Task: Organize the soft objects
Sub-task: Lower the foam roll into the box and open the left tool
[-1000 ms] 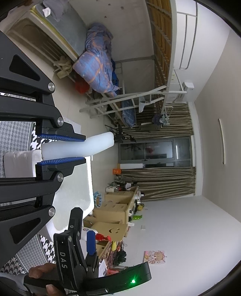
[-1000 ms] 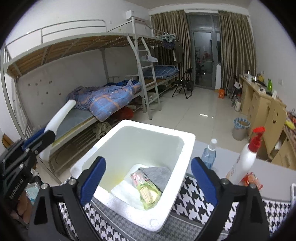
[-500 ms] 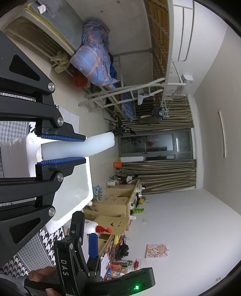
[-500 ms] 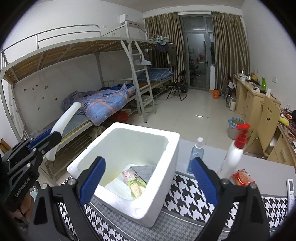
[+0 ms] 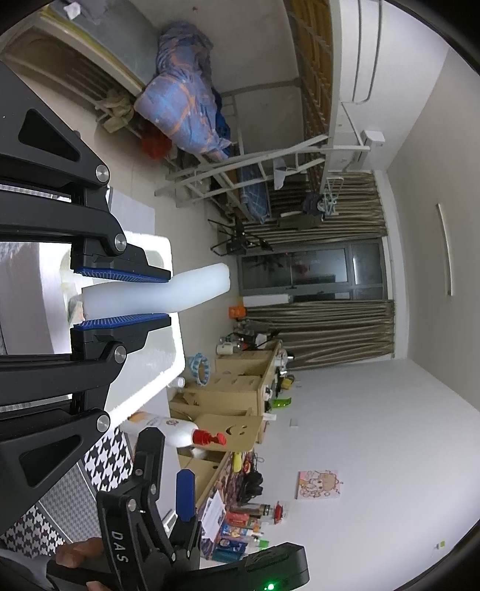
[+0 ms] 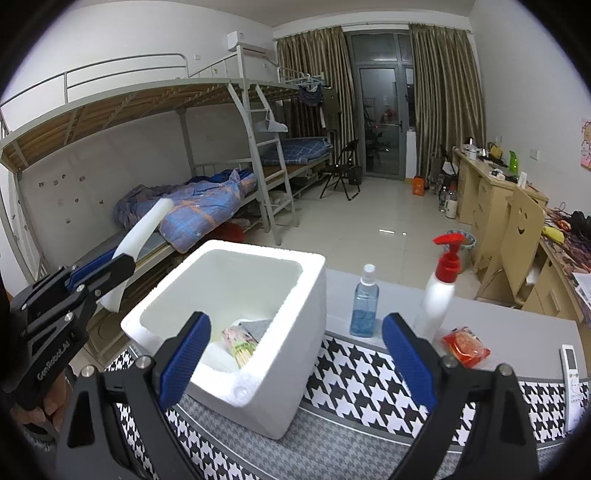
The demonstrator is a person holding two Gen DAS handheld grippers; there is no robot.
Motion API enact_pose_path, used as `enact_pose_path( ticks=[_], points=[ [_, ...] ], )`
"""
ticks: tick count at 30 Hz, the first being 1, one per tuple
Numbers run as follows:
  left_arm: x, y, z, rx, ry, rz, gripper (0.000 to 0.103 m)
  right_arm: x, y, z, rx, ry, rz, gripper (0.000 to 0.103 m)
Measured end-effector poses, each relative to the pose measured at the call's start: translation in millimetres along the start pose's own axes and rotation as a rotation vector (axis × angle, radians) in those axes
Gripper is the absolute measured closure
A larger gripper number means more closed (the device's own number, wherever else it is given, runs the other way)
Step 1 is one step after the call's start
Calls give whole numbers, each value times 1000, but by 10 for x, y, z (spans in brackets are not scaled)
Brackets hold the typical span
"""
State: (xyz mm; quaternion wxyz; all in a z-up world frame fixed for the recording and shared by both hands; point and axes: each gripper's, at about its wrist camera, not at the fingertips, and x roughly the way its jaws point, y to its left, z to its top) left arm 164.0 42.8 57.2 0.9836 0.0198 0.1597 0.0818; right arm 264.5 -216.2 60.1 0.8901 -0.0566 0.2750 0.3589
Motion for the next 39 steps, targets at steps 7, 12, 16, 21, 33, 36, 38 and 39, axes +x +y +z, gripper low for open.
enact_pose_path(
  ticks=[7,12,16,21,33,36,38,39],
  points=[
    [85,-84,9,12,17,-32,85,-87,-105,-68,7,-9,-19,7],
    [151,-153,26,23,28,-56,85,-139,-183,-88,17,-17,-28,7],
    [211,-177,18,29,41,-62,85,-165,-216,-124,20,-20,-37,7],
    [299,-216,9,32,61,-72,85,-192,-258,-158,24,-24,-47,7],
    [513,-226,-33,25,119,-74,79,-273,-304,-194,38,-33,-62,7],
    [527,-224,-32,24,125,-68,50,-296,-306,-192,34,-40,-67,7],
    [504,-197,-20,12,113,-58,18,-315,-308,-188,34,-46,-67,7],
    [478,-187,-15,8,98,-41,9,-329,-304,-191,33,-48,-67,7]
  ],
)
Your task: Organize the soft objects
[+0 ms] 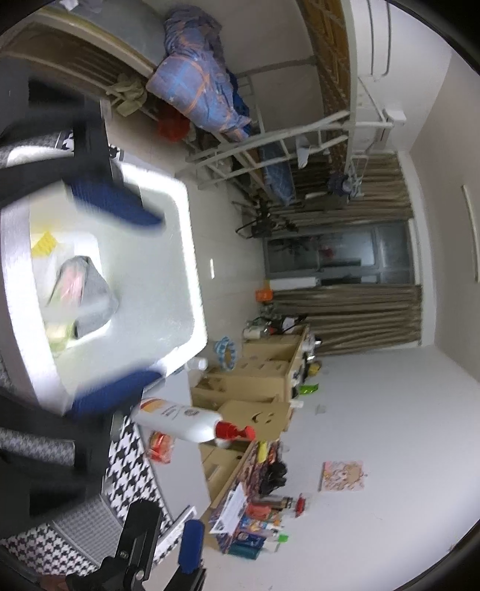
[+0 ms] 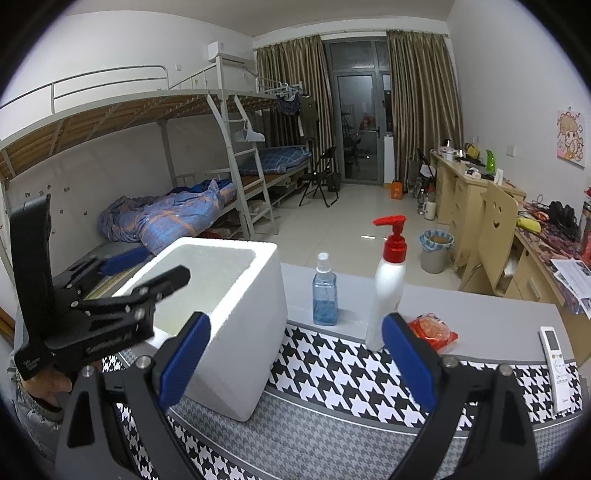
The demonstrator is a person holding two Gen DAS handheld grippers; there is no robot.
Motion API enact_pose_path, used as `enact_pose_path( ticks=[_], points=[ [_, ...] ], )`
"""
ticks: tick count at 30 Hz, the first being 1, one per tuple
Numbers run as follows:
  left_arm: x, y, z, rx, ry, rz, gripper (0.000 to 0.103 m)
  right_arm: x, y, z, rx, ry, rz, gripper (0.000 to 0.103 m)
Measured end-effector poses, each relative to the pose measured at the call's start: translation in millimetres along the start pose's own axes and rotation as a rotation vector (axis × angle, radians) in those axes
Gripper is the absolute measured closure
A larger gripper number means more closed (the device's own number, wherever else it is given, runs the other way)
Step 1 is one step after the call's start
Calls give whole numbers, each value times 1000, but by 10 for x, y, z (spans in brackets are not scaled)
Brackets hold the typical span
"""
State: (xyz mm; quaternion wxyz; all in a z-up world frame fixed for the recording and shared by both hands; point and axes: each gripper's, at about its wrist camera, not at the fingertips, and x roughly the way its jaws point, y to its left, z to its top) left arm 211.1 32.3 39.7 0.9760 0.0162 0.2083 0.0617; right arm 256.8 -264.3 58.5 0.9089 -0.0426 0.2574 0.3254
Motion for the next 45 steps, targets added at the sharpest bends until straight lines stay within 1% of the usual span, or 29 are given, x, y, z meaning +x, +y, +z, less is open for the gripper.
enact_pose_path(
  ticks=[2,6,8,11,16,18,19,25,28,36,45],
  points=[
    [-38,10,6,-5,-17,18,9,-24,3,-2,-3,-5,-4,7],
    [-87,21,16,-17,-24,22,3,-59,-1,-16,0,-12,-3,7],
    [-131,15,19,-16,-34,19,1,-84,2,-22,-2,-16,-6,7],
    [-207,19,19,-24,-43,10,1,-147,7,-37,0,-28,-10,7],
    [-323,8,38,-32,-58,17,1,-273,17,-57,8,-52,-21,7],
    [-362,8,45,-38,-60,12,1,-328,28,-68,8,-67,-30,1],
    [-390,4,46,-39,-64,14,1,-368,34,-76,9,-78,-32,1],
    [-555,-42,18,-42,-79,15,1,-541,69,-99,8,-106,-38,1],
    [-640,-69,-18,-39,-85,4,1,-602,103,-124,-3,-108,-48,1],
    [-863,-105,-59,-61,-123,10,1,-788,151,-203,-20,-142,-74,1],
    [-1067,-177,-99,-44,-170,17,1,-948,185,-272,-22,-177,-103,1]
  ],
)
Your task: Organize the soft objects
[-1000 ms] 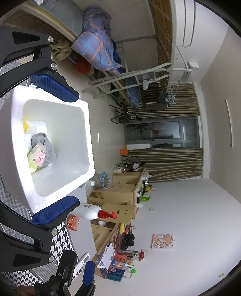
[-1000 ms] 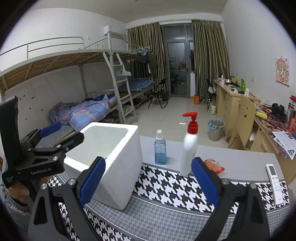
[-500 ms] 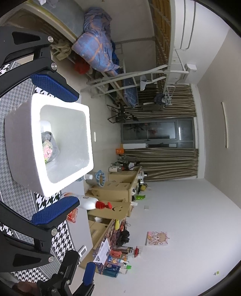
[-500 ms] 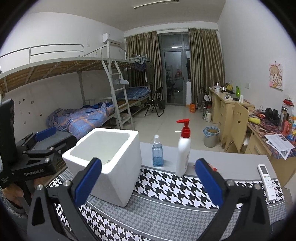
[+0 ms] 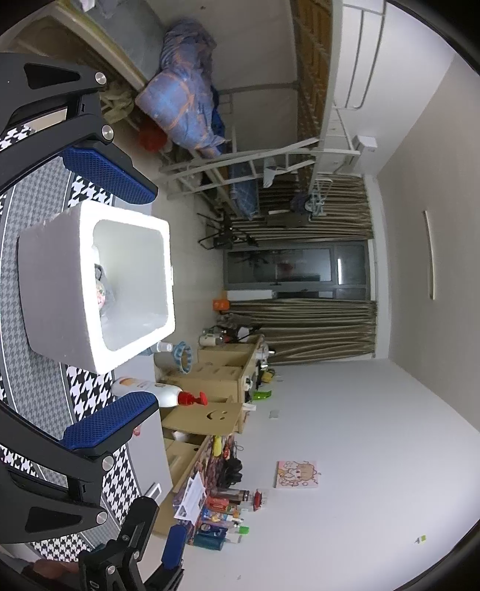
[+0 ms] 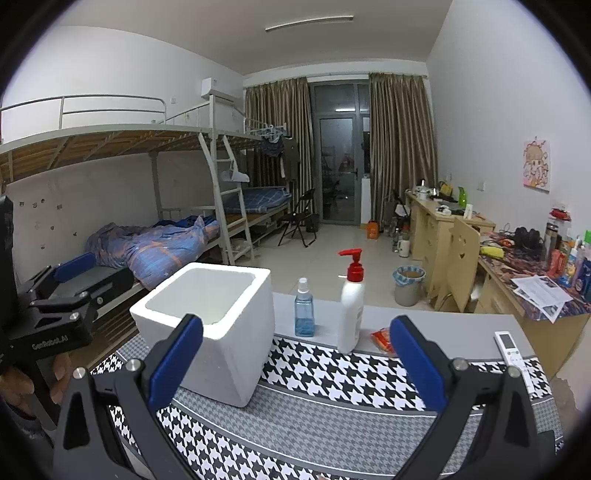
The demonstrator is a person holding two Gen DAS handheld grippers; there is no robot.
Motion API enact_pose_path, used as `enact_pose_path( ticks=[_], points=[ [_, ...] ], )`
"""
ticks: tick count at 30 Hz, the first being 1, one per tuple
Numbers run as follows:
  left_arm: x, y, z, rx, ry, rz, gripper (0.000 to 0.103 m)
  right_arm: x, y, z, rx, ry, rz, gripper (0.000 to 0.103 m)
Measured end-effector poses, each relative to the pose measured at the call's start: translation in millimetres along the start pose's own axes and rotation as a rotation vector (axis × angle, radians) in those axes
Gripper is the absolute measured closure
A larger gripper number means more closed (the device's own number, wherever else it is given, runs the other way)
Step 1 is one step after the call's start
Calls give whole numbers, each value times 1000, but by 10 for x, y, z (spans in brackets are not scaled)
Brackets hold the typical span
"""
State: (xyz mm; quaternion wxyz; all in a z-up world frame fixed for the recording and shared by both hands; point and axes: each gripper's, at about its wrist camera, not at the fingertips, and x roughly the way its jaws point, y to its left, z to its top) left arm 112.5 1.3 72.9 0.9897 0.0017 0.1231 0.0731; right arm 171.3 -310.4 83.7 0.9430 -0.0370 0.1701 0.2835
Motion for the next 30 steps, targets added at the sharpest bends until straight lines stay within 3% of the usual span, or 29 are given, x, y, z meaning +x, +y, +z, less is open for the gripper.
enact_pose_path(
  ticks=[16,30],
  points=[
    [-248,-97,-124,4,-54,-25,1,-151,70,-141,-36,-36,-9,1],
    [-198,-124,-244,-5,-37,-23,1,-188,37,-327,-35,-72,-36,1]
  ],
)
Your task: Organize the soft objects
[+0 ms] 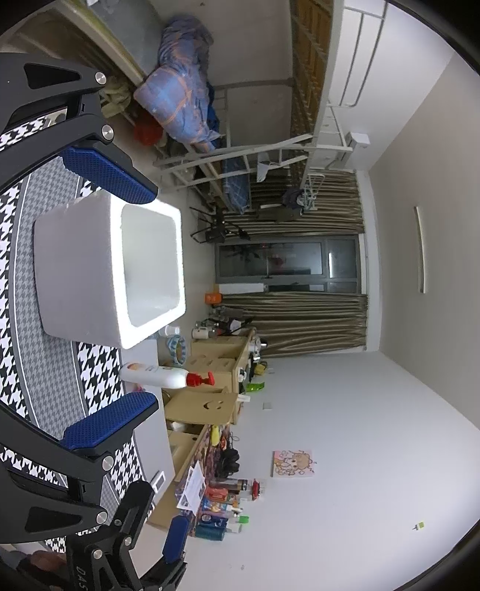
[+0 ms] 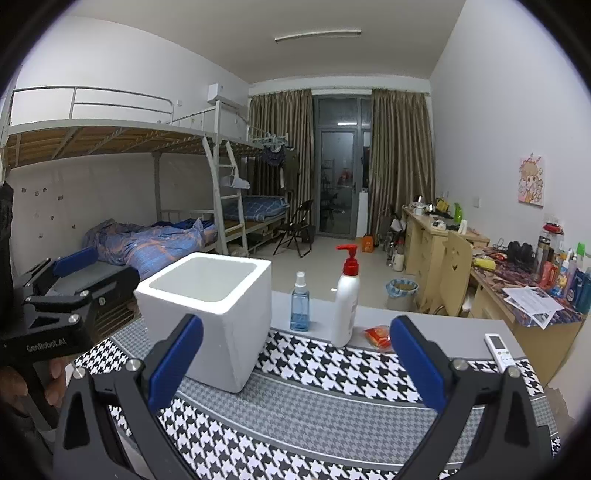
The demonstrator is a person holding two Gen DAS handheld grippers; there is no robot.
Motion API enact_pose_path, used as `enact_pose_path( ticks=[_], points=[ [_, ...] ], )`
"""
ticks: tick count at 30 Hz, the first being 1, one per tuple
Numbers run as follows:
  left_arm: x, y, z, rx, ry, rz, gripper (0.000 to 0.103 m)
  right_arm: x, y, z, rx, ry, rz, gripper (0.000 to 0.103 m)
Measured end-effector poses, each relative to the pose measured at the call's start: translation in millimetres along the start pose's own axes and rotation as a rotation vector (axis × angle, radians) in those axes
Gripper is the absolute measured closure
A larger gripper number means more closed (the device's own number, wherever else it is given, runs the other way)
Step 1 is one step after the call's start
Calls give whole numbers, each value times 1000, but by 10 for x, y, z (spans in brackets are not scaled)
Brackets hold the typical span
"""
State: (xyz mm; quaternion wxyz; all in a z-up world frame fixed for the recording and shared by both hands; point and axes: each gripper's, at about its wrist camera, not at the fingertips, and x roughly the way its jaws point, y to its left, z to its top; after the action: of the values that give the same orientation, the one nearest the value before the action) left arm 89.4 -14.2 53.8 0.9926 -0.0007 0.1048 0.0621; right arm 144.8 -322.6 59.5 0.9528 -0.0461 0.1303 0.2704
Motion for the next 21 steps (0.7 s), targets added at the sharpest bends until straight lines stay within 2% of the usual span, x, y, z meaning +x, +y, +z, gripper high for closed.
enact_pose_path(
  ticks=[21],
  points=[
    [-26,-87,-193,7,7,-12,1,-19,-35,-230,3,1,-6,1]
  ],
)
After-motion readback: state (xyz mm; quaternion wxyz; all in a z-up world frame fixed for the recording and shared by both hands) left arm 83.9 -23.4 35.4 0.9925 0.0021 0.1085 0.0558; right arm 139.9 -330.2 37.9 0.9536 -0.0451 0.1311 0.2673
